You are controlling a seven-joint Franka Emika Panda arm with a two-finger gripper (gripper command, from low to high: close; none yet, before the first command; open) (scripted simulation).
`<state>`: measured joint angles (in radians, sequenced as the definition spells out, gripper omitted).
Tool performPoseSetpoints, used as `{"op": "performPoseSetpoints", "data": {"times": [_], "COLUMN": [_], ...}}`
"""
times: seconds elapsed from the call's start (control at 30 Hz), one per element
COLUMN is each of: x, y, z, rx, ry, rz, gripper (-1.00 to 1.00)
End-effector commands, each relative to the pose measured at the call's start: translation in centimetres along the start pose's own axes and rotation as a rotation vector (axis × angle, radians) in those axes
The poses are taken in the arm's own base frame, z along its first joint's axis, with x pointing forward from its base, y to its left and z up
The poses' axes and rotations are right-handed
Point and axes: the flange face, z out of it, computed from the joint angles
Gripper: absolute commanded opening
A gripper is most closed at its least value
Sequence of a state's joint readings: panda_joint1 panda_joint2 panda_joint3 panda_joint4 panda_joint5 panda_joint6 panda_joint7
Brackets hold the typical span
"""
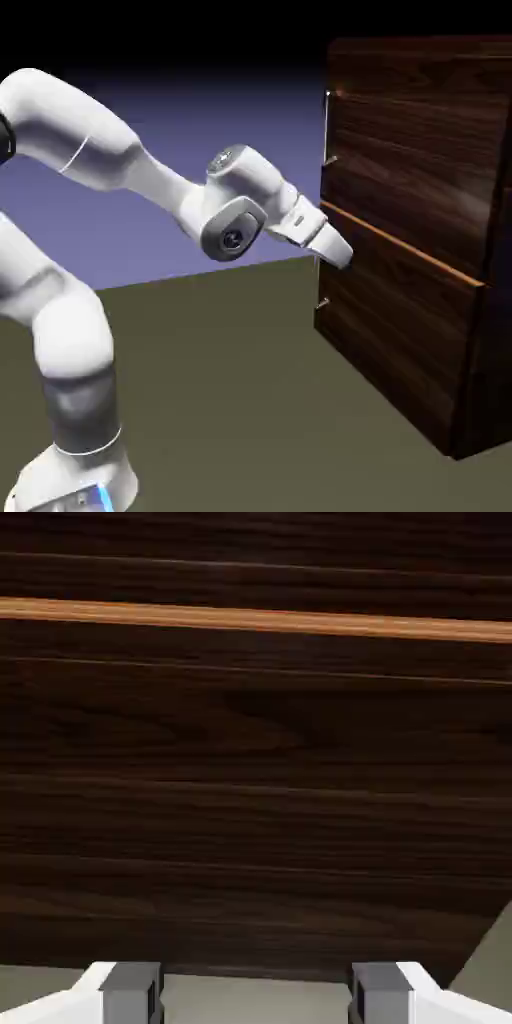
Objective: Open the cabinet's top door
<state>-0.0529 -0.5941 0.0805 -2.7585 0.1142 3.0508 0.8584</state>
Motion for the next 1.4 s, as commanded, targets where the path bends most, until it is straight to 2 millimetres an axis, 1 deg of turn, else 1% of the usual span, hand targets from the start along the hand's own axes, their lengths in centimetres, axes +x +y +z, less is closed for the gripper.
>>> {"op": "performPoseSetpoints", "data": {"times": [0.0, 0.1, 0.2, 0.37, 0.47, 0.57, 0.67, 0.77, 0.93, 1.07, 1.2, 1.37], "x": [0.6, 2.2, 3.2, 3.8, 3.4, 2.6, 1.4, -0.2, -3.5, -6.6, -9.9, -14.1], "y": [-0.9, -3.5, -6.1, -10.1, -12.4, -14.7, -16.8, -18.7, -21.6, -23.4, -24.7, -25.5], "z": [-0.7, -3.1, -5.4, -9.1, -11.0, -12.5, -13.6, -14.2, -13.8, -12.3, -9.8, -5.2], "rx": [0.023, 0.101, 0.189, 0.348, 0.445, 0.539, 0.626, 0.701, 0.794, 0.831, 0.831, 0.779], "ry": [0.023, 0.083, 0.124, 0.149, 0.137, 0.105, 0.053, -0.016, -0.164, -0.302, -0.446, -0.619], "rz": [0.072, 0.283, 0.487, 0.815, 1.002, 1.184, 1.361, 1.533, 1.815, 2.041, 2.273, 2.577], "gripper": [0.0, 0.0, 0.0, 0.0, 0.0, 0.0, 0.0, 0.0, 0.0, 0.0, 0.0, 0.0]}}
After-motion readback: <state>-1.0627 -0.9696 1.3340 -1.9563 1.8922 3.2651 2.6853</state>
